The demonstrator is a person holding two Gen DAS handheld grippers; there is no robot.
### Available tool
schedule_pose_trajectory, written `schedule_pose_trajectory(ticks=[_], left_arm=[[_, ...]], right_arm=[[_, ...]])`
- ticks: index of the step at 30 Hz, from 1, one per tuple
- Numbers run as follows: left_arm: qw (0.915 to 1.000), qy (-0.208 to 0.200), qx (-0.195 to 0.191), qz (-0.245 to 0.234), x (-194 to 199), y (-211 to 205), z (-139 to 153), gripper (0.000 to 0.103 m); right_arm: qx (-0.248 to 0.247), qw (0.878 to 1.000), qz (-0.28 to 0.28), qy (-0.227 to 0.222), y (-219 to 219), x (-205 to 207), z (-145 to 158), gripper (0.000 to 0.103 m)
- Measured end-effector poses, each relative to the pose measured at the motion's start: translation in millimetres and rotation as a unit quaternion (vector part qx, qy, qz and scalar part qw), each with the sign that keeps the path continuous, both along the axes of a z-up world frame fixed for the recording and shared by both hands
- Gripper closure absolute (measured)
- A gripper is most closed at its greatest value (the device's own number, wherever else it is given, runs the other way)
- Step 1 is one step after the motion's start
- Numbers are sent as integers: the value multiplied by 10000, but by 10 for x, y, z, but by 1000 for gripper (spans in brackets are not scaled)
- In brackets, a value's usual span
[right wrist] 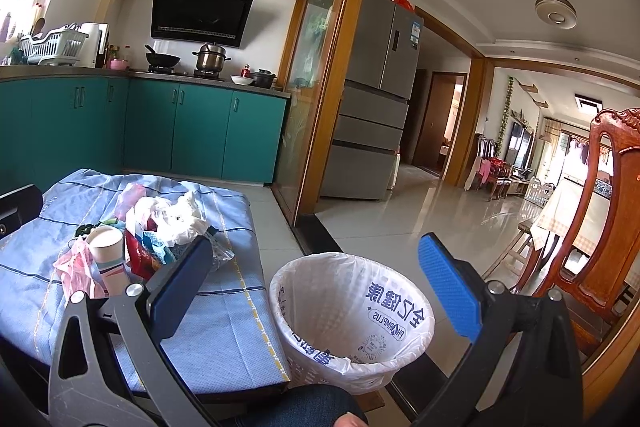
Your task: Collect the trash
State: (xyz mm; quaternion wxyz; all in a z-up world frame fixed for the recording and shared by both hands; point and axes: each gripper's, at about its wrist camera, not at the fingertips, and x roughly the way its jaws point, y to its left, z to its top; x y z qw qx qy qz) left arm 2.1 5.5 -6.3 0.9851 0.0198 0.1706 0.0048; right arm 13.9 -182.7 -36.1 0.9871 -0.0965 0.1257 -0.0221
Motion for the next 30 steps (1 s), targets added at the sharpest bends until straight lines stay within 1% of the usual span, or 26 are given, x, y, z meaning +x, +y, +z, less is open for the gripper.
schedule_pose_trajectory(ticks=[18,19,30], left_arm=[[9999,14,9,100,-40,64,10,3],[9999,26,14,109,-5,17,-5,3],[9999,29,19,107,-19,7,2,3]], right_arm=[[-53,10000,51,-35,15,-50,57,2],[-48,10000,52,-34,14,-49,56,2],[-44,10000,47,-33,14,-48,51,2]])
